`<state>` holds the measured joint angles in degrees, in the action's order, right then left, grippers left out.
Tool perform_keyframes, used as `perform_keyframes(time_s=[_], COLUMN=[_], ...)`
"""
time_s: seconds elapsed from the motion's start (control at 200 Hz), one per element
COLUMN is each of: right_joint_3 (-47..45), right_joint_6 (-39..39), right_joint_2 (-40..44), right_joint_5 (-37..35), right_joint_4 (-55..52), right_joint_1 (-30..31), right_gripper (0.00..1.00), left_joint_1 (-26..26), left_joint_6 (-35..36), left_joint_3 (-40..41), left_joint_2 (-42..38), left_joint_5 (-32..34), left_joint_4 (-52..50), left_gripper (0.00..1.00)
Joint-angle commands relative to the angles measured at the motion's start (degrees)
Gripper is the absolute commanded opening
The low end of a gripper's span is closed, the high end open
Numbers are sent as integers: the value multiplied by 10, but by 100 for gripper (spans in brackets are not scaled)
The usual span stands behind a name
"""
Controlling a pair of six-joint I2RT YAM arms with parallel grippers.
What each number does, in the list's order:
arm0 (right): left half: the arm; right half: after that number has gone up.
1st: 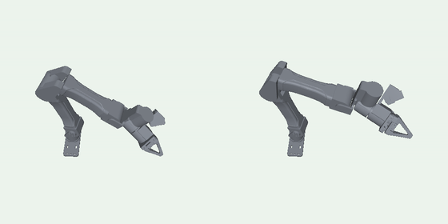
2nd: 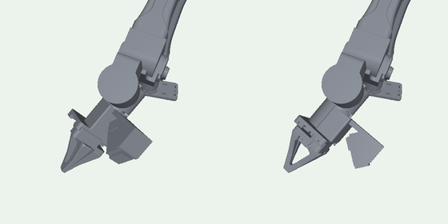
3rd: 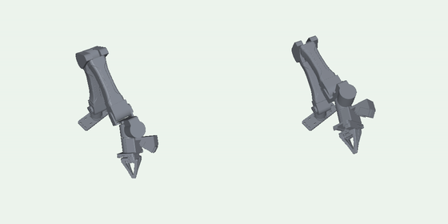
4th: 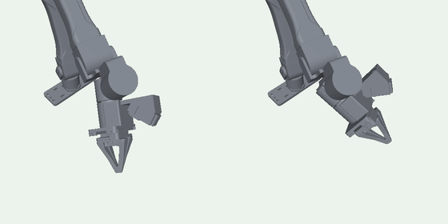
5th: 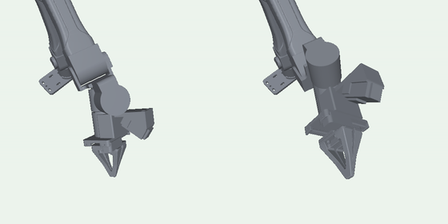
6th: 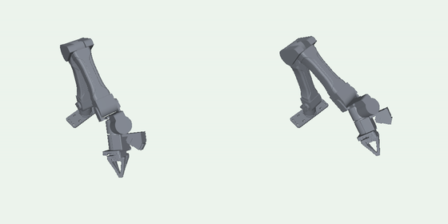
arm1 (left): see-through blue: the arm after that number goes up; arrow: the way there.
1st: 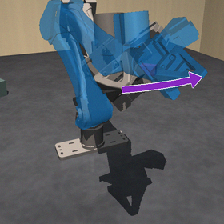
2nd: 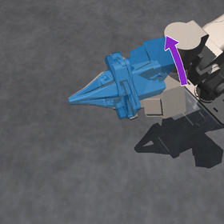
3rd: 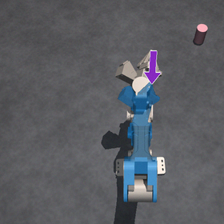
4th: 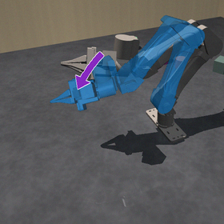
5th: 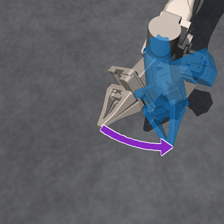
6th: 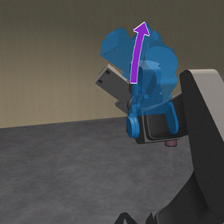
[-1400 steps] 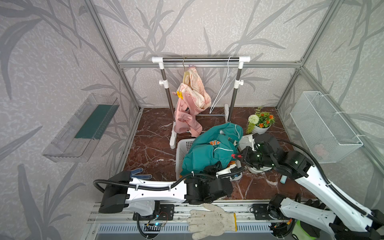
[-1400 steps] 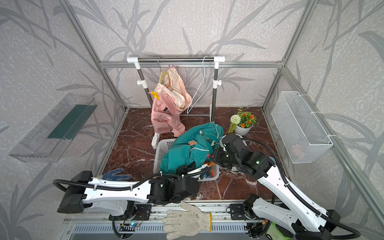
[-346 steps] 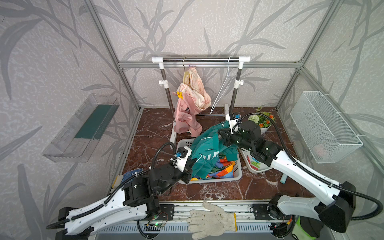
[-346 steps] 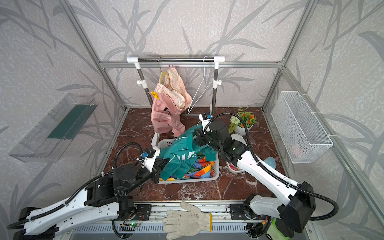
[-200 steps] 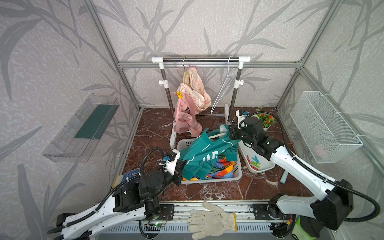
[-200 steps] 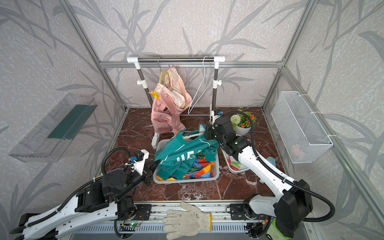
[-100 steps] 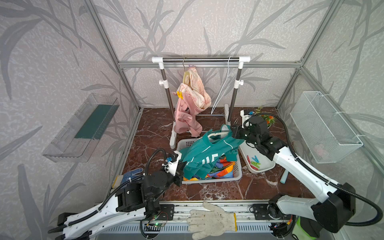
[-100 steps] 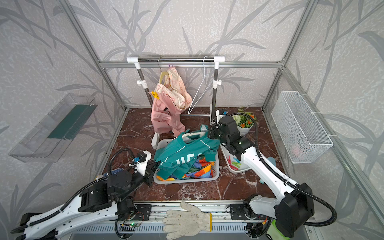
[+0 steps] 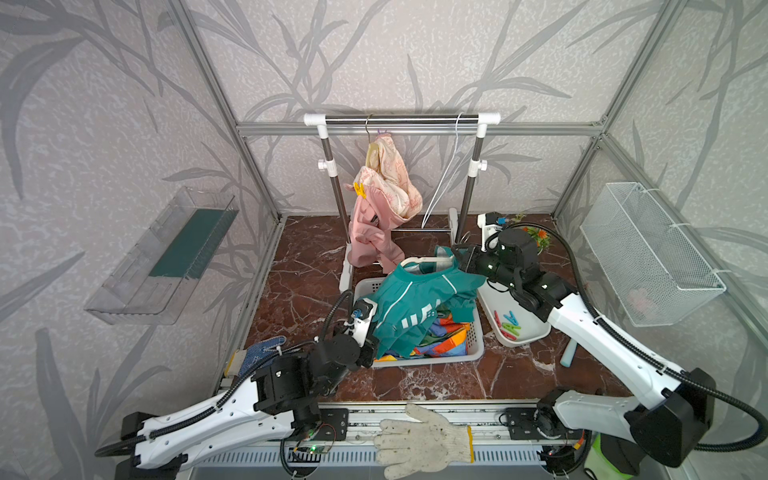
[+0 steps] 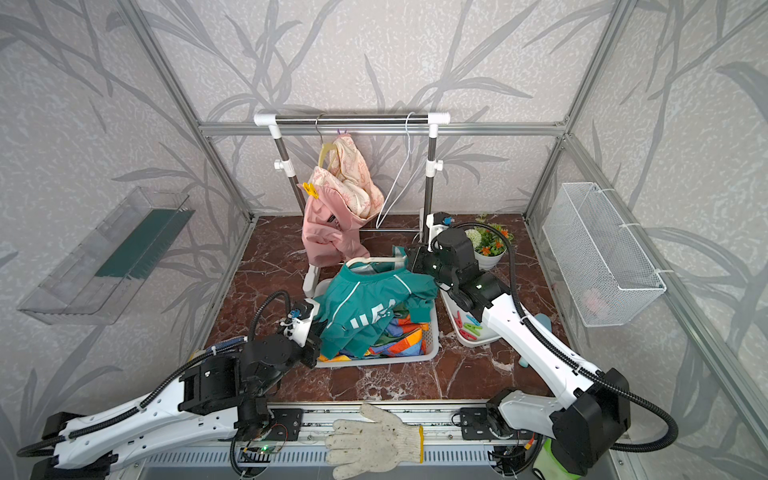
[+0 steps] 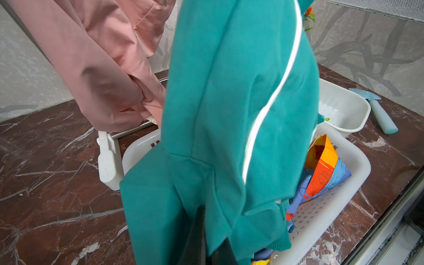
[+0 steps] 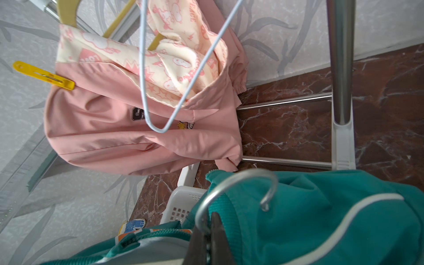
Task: Remove the clothespins securing jackets to the hanger
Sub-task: Remove the jacket from the hanger.
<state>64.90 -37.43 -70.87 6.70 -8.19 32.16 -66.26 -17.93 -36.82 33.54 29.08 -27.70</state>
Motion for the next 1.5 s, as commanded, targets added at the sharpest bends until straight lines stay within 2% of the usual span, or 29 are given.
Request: perform_keyframes(time_s=[0.0,0.135,0.285,0.35,0.435,0.69,0.72,0.77,0.865,0.895,1.195,1.355,1.495], right_joint_3=[35,30,23,34,50,53,56,66,79,78,95,99,95], right_joint_6=[5,5,-9,-11,-9,-8,-4,5,47,49,67,74,74], right_joint_2=[4,12,19,13,0,-11,-12,-17,-29,-32,-49,-48,-48], right_joint_5=[-22,-61,-52,-25,3,4,6,5,-2,0,20,28,38], right_joint_4=[21,25,39,32,27,56,59,53,41,44,64,59,70], right_joint_1=[6,-5,-23,-23,-13,31,37,47,63,65,79,79,80], right_gripper=[0,0,0,0,0,0,0,0,0,0,0,0,0], left_joint_1=[2,2,2,3,3,3,3,3,2,3,3,3,3], left_joint_6=[4,-27,-56,-59,-53,-17,-12,-5,19,27,121,169,179], left_joint_3=[-8,-6,-4,-5,-9,-42,-47,-57,-87,-98,-210,-256,-295], left_joint_2=[-6,4,4,13,30,53,48,40,24,23,12,13,42], left_joint_5=[-4,44,63,63,56,44,40,38,33,36,30,15,-3], left_joint_4=[10,-28,-57,-62,-54,-31,-31,-31,-28,-29,-27,-26,-46], left_gripper=[0,0,0,0,0,0,6,23,46,50,63,63,60])
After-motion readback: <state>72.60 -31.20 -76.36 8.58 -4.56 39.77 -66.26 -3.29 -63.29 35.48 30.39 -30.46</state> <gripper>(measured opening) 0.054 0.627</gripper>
